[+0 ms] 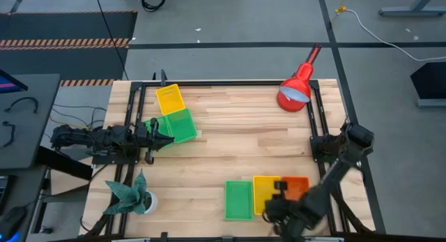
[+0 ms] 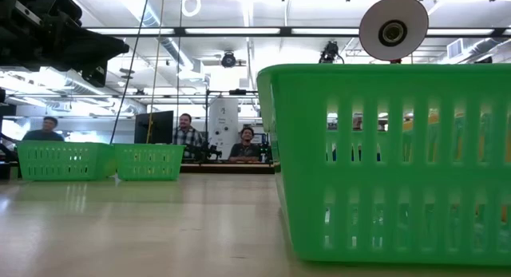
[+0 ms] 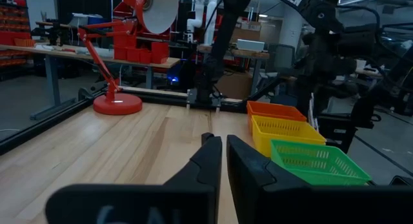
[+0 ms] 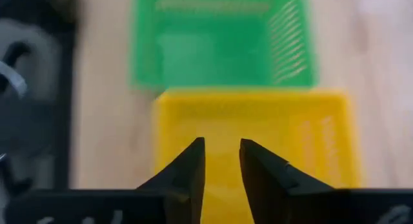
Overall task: Stack baskets by color
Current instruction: Stack the top yellow basket on the bottom yellow basket
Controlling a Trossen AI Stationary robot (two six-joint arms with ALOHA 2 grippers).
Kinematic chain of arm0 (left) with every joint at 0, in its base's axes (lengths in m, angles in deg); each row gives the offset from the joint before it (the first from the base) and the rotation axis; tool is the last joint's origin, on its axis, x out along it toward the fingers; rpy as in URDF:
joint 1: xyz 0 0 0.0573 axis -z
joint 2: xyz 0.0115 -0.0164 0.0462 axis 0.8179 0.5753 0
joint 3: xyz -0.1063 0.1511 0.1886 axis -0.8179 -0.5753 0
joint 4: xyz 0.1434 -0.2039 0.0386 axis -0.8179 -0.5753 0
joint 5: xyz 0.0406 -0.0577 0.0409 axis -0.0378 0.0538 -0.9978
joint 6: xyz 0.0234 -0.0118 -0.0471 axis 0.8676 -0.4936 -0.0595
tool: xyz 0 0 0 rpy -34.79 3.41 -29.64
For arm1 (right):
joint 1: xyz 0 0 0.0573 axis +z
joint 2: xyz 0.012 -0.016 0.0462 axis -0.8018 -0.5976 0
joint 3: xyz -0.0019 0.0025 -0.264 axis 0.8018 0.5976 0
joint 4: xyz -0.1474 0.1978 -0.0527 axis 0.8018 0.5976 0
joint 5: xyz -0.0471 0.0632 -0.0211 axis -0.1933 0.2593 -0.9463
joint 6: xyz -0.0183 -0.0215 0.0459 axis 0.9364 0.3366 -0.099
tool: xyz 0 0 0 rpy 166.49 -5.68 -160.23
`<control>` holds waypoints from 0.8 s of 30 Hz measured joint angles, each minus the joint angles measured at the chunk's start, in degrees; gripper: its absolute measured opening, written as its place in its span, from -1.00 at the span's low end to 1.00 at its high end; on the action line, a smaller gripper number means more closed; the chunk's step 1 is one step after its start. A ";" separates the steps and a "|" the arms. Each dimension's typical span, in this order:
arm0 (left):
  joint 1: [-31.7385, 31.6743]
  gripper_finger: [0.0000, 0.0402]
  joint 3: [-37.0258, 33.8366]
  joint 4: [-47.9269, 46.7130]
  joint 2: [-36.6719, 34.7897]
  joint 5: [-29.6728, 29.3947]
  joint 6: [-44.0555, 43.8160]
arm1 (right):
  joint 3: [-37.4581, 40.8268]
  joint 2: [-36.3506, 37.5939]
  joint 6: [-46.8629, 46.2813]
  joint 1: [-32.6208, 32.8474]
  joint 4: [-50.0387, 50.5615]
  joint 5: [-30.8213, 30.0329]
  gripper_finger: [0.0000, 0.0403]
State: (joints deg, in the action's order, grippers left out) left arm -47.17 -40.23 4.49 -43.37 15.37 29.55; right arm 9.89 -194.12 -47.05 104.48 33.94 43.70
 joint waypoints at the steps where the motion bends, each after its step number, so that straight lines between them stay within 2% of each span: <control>1: -0.01 -0.84 0.00 0.00 0.00 0.02 0.00 | 0.24 0.00 1.38 -1.56 -0.64 -0.32 -0.53; 6: -0.01 -0.81 0.00 0.01 0.00 0.01 -0.01 | 4.11 -0.13 16.37 -8.66 -13.97 -0.92 -0.70; 10: -0.02 -0.81 0.00 0.06 0.00 -0.02 0.91 | 11.30 -0.15 30.47 -14.02 -35.30 -0.62 -0.79; 13: -0.02 -0.83 0.00 0.16 0.00 0.01 2.82 | 18.11 -0.15 37.10 -18.03 -53.78 1.86 -0.83; 16: -0.02 -0.85 0.00 2.64 0.02 0.00 1.55 | 23.68 0.13 41.26 -21.55 -67.06 2.95 -0.85; 19: -0.02 -0.85 0.00 11.79 0.02 -1.03 -1.59 | 26.09 2.05 45.87 -24.74 -71.99 3.01 -0.85; 22: -0.12 -0.84 0.03 21.31 0.04 -2.29 -1.72 | 26.28 4.53 50.90 -27.63 -71.99 2.99 -0.85; 24: -0.79 -0.82 1.09 21.85 1.20 -4.19 0.59 | 26.30 6.45 54.16 -29.15 -71.34 3.03 -0.85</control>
State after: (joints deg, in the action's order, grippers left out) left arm -47.96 -39.14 26.34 -42.17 11.18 30.14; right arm 36.19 -187.67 7.11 75.33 -37.40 46.74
